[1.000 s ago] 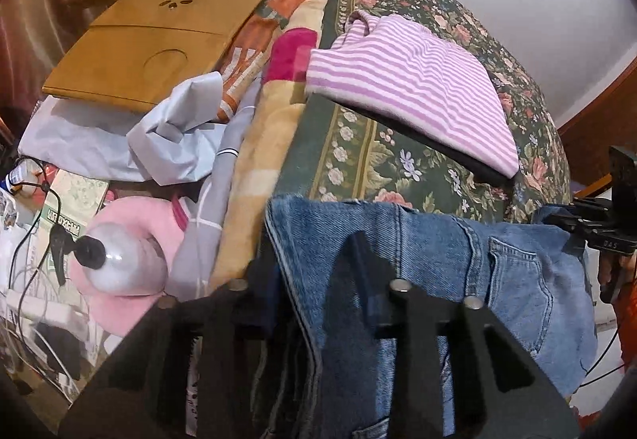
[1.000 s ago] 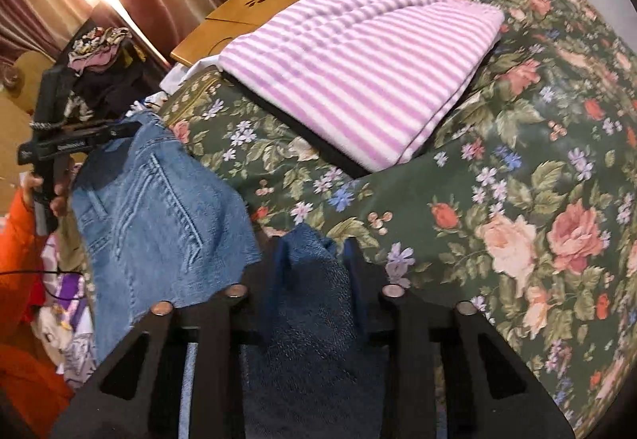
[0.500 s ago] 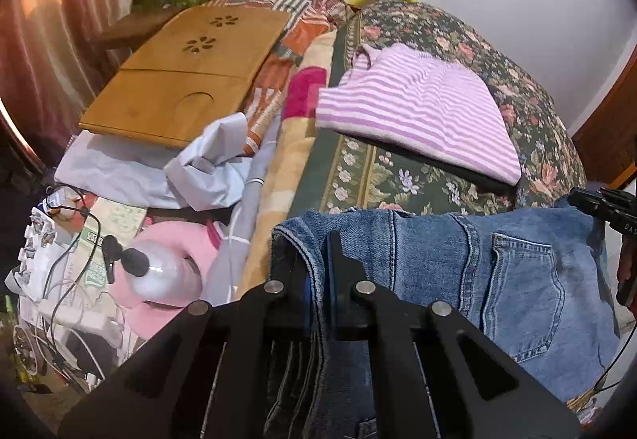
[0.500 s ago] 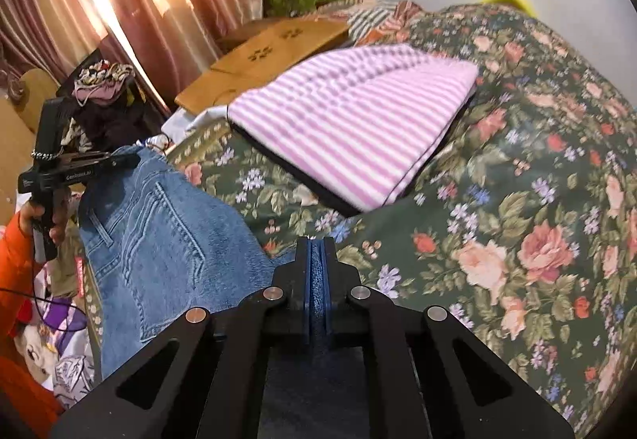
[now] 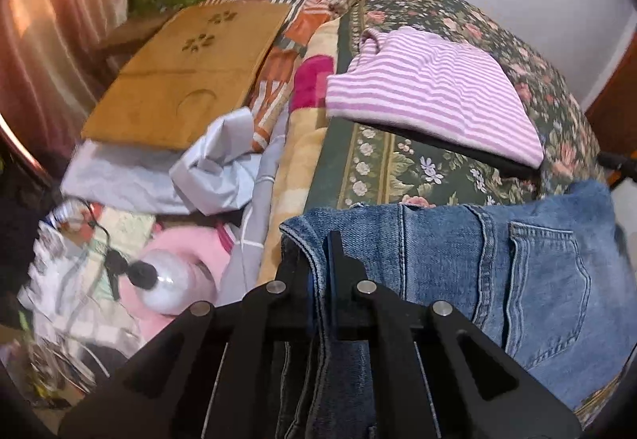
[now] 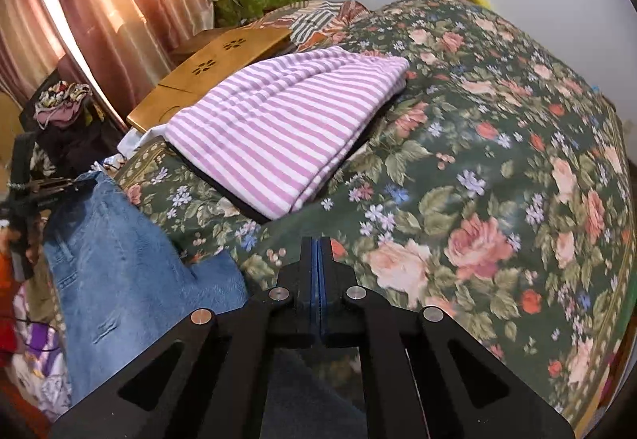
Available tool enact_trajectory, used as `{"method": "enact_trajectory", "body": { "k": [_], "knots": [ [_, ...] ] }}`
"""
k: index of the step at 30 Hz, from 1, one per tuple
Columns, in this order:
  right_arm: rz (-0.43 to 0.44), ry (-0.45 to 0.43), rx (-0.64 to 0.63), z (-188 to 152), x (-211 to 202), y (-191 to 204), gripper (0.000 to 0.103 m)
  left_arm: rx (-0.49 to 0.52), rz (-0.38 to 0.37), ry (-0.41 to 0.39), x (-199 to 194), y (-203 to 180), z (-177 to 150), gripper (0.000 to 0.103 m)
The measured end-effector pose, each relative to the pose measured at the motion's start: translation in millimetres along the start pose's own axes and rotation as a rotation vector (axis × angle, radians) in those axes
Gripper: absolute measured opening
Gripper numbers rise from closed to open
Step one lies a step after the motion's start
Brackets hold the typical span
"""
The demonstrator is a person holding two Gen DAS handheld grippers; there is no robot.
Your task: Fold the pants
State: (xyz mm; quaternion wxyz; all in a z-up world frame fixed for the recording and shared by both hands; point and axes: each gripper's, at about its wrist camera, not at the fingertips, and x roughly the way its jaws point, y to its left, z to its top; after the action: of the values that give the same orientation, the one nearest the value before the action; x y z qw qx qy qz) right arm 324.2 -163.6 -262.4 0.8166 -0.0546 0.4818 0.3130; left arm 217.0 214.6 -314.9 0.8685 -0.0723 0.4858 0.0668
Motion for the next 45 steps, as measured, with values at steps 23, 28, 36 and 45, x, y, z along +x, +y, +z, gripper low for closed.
{"method": "enact_trajectory", "body": {
  "k": [23,28,36,45],
  "knots": [
    [0.172,0.108,-0.039,-18.8,36.5,34.8,0.005,-0.099,-0.005,0.005,8.8,18.3,-12.8,0.013],
    [0.136,0.058,-0.072,-14.2,29.9,36.9,0.005,-0.141,-0.006,-0.006,-0.7,32.8,-12.6,0.013],
    [0.057,0.049,-0.091,-9.0,29.8,33.2,0.014,-0.035,0.072,0.030,1.6,15.4,-6.7,0.013],
    [-0.117,-0.108,0.032,-27.2,-76.4,-10.3,0.035,0.010,0.006,-0.113,-75.7,-21.2,8.7,0.013]
  ]
}}
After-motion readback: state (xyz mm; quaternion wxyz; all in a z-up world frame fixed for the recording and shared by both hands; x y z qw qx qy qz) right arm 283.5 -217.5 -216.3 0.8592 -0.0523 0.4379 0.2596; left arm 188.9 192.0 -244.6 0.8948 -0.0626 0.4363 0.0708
